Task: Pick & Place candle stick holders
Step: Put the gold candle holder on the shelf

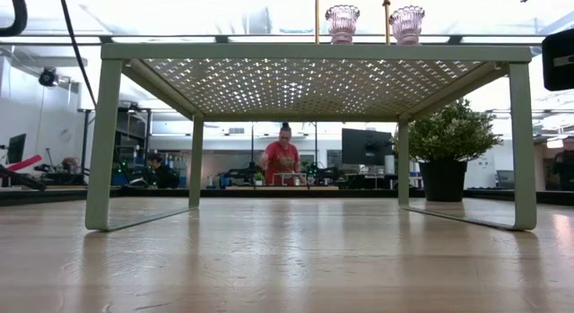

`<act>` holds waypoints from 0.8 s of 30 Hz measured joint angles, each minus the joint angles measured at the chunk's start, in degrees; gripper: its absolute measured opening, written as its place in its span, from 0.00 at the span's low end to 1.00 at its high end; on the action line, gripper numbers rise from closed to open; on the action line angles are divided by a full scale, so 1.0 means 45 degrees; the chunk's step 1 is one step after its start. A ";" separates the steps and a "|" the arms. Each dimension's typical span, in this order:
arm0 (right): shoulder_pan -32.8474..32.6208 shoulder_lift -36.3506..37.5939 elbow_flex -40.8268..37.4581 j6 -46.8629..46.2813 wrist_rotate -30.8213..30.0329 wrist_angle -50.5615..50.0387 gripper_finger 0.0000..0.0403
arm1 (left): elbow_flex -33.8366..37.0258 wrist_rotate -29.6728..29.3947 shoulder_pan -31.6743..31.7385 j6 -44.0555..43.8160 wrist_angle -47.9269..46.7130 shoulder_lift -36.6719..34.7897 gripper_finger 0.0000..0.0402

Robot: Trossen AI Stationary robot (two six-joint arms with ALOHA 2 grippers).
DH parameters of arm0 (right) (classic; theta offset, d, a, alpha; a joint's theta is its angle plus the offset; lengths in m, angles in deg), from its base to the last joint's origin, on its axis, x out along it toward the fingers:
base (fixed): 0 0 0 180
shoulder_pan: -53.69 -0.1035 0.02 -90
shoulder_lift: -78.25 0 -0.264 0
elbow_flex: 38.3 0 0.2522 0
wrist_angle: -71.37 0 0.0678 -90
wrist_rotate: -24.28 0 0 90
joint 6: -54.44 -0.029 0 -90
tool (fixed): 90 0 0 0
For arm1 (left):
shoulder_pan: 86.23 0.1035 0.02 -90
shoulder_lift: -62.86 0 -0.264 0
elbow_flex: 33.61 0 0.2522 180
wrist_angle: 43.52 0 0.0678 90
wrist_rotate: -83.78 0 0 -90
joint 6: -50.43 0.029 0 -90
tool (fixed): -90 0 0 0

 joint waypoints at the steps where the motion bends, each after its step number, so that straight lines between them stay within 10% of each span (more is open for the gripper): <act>1: 0.0000 0.0000 0.0000 0.0010 -0.0004 -0.0002 0.02 | 0.0020 0.0004 0.0000 0.0007 0.0010 -0.0006 0.44; 24: -0.0005 0.0000 0.0000 0.0015 -0.0004 0.0003 0.02 | 0.0114 0.0619 0.0044 0.0824 -0.0032 -0.0036 0.05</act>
